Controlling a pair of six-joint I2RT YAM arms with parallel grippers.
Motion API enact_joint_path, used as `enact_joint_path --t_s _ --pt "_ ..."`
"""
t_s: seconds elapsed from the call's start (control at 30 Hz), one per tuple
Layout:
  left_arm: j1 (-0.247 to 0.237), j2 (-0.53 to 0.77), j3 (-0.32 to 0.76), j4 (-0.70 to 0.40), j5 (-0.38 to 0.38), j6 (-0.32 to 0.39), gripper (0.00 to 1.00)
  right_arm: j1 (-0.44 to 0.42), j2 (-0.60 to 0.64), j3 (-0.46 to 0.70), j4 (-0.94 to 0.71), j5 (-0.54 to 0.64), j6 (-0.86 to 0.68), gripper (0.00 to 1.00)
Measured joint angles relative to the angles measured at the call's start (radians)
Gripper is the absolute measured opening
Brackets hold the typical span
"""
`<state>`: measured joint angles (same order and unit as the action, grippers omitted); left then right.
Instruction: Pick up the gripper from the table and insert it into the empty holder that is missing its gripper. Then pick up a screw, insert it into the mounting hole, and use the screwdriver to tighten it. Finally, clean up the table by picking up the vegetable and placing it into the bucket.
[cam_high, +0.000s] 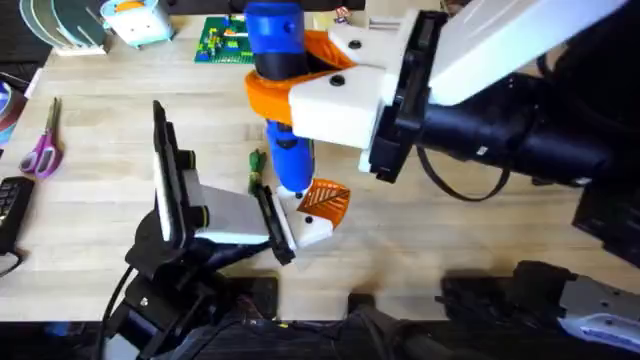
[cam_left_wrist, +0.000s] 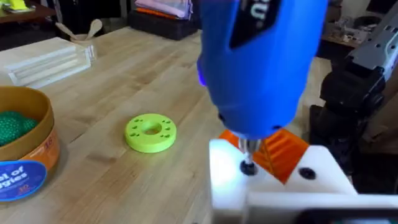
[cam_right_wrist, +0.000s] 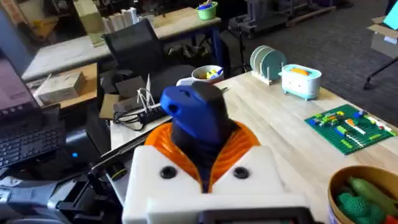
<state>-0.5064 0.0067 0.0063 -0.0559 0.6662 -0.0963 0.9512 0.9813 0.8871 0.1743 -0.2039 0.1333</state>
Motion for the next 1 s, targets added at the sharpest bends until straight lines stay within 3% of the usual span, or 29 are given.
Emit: enact_joint_path --t_s 0.73,1.0 --pt "0.000 0.000 0.000 0.000 0.003 0.002 0.006 -0.001 0.000 0.000 -0.024 -0.001 -0.003 0.022" --pt "0.000 0.000 0.000 0.000 0.003 0.002 0.006 -0.039 -0.049 -0.005 0.014 -0.003 -0.003 0.022"
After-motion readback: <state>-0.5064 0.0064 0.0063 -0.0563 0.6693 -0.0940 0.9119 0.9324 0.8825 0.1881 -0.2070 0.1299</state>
